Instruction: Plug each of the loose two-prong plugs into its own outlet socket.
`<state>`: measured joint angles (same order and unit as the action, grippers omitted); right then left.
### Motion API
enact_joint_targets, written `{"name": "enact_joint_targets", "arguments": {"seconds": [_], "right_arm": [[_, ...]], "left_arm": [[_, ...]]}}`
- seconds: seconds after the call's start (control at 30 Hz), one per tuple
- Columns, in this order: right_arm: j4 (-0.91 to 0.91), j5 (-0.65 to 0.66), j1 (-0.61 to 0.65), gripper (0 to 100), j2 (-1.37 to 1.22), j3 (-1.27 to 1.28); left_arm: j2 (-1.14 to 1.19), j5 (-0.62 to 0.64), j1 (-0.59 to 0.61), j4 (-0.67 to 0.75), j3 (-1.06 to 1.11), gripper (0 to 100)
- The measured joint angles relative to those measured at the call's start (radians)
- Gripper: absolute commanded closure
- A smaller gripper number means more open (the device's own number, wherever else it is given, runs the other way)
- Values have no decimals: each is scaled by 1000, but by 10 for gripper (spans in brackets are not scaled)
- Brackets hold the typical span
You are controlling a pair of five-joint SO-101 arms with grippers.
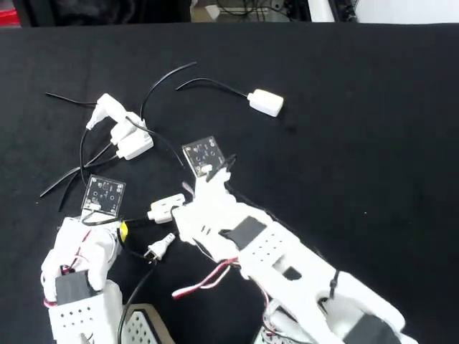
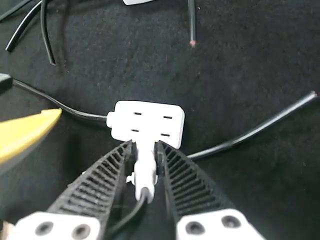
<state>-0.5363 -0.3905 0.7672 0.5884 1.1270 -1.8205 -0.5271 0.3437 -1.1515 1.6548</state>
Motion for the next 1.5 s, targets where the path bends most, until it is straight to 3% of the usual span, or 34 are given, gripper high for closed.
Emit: {"name": "enact_joint_targets", "arguments": {"seconds": [0.2, 1.1, 1.3, 1.37, 1.5], "right_arm": [[0, 15, -72, 987, -146, -129], [72, 31, -44, 986, -459, -256], [91, 89, -44, 983, -545, -324], [91, 106, -44, 939, -543, -324], [87, 124, -38, 734, -514, -304]], "left_arm": [[0, -2, 0, 0, 8, 762], [0, -2, 9, 0, 15, 761], [0, -2, 9, 0, 15, 759], [0, -2, 9, 0, 15, 759], [0, -2, 9, 0, 15, 759]]}}
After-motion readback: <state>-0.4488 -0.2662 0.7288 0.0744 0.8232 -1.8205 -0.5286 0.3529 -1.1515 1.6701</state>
